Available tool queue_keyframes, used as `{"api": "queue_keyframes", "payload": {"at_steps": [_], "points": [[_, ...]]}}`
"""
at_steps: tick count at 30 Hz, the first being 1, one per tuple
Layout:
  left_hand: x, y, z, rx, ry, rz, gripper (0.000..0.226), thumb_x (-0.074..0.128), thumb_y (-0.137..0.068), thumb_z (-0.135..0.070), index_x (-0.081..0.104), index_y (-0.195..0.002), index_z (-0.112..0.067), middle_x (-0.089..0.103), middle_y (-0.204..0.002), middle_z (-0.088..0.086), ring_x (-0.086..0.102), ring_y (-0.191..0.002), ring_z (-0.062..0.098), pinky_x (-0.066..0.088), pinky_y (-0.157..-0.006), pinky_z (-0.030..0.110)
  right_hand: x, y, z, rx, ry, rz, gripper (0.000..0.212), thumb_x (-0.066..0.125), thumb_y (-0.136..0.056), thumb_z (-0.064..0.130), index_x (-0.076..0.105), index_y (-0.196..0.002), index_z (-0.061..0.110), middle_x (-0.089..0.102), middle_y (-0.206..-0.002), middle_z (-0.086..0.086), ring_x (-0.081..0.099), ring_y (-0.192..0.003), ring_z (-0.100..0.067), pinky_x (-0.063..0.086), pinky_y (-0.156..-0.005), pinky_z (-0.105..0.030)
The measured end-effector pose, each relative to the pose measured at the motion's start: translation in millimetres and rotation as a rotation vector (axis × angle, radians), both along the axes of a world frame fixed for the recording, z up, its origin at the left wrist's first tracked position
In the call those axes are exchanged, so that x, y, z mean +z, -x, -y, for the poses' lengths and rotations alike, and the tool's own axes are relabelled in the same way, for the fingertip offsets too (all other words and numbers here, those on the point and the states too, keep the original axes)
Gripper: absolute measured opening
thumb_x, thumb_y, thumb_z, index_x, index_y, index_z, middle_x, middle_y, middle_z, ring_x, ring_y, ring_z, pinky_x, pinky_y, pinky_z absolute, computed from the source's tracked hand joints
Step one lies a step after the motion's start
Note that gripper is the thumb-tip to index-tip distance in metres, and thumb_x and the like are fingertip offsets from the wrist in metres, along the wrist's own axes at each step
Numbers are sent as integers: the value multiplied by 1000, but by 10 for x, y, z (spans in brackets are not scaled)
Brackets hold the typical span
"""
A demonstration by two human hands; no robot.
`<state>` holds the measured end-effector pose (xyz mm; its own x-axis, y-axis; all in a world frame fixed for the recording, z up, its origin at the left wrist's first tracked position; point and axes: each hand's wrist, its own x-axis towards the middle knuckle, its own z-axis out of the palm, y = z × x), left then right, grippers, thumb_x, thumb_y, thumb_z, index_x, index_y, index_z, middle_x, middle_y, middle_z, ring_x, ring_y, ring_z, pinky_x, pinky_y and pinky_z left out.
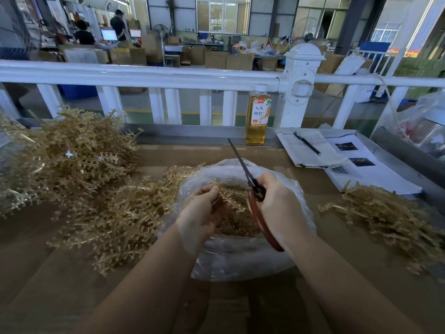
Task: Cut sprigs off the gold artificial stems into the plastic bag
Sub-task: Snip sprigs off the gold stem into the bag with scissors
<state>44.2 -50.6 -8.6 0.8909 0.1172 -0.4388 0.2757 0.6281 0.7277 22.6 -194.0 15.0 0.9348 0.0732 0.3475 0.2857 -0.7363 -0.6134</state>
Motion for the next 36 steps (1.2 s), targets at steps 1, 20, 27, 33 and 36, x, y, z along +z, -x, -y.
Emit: {"api": "queue_keyframes", "payload": {"at_steps": [1,20,27,33,36], "points": [[8,9,14,-8,-17,13,16,55,-93,-6,56,-77,-11,59,-71,7,59,-58,18,53,-43,25,18,-17,-19,14,-59,-17,15,65,-91,19,55,-102,22,53,-74,18,60,-71,-3,40,-57,-3],[157,104,186,-62,-87,143,46,58,-90,-10,44,-133,-3,57,-120,13,49,-123,23,41,-104,31,231,-43,45,138,-644,-197,33,64,-79,-11,59,-92,20,68,-73,-20,67,-64,-34,55,-53,-40],[128,118,162,-197,-35,132,15,63,-85,-17,60,-98,-9,60,-118,12,53,-113,23,38,-106,39,197,-65,80,186,-875,-337,30,59,-84,-15,57,-106,5,72,-70,-11,70,-60,-19,52,-49,-21],[131,136,137,-223,-231,165,35,78,-65,-18,62,-96,-13,69,-72,-5,57,-78,13,42,-74,28,170,-63,63,162,-911,-355,28,58,-81,-18,57,-103,0,69,-66,-14,67,-55,-19,51,-47,-24],[153,132,116,-213,-324,133,23,80,-68,-18,63,-85,-15,65,-52,-12,56,-69,11,43,-65,26,160,-47,43,160,-854,-363,29,60,-80,-18,59,-96,6,68,-69,-15,67,-53,-18,52,-46,-23]]}}
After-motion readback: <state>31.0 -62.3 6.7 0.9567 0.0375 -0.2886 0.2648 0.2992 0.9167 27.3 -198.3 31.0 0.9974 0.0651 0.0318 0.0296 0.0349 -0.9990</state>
